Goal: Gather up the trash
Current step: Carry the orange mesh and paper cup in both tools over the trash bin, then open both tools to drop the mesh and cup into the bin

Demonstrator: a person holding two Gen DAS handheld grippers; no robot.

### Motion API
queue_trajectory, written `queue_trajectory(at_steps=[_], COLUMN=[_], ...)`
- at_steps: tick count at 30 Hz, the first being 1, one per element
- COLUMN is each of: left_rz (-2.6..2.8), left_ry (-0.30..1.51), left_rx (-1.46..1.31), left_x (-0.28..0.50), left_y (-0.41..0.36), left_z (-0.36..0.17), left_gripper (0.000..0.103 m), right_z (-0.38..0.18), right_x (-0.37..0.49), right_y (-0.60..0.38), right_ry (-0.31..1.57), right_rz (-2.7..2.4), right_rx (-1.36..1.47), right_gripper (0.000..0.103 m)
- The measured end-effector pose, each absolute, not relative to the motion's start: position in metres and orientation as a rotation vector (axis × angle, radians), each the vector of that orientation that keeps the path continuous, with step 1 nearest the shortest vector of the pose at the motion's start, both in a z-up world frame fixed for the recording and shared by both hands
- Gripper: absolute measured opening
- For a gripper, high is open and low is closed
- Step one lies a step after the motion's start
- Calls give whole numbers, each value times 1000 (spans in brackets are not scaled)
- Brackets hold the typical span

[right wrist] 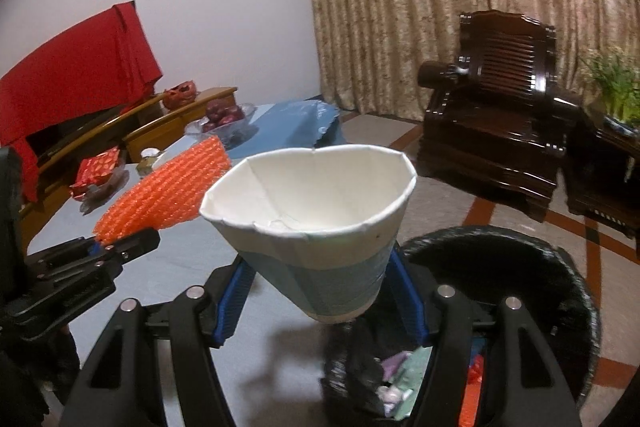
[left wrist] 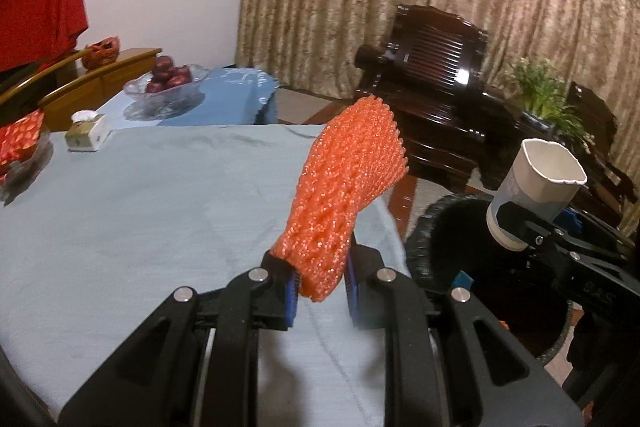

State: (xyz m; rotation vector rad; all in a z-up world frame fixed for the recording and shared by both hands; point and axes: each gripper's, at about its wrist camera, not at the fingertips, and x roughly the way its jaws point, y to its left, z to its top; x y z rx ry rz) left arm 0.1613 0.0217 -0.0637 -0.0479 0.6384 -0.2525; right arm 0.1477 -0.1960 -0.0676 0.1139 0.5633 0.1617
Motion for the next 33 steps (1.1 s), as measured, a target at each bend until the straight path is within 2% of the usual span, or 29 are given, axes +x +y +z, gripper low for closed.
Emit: queue_trajectory(at_steps=[13, 33], left_rz=[-410, -578], left_ry=[665, 754], left_rx=[22, 100], left_x=[155, 173], left_y=[-61, -168], left_z=[-69, -116], left_gripper=[18, 18], right_z=[-78, -119], right_x=[111, 104], right_y=[-276, -345], right_ry=[573, 651], right_rz=[-4, -145], right_rx=[155, 199], right_gripper=[64, 64])
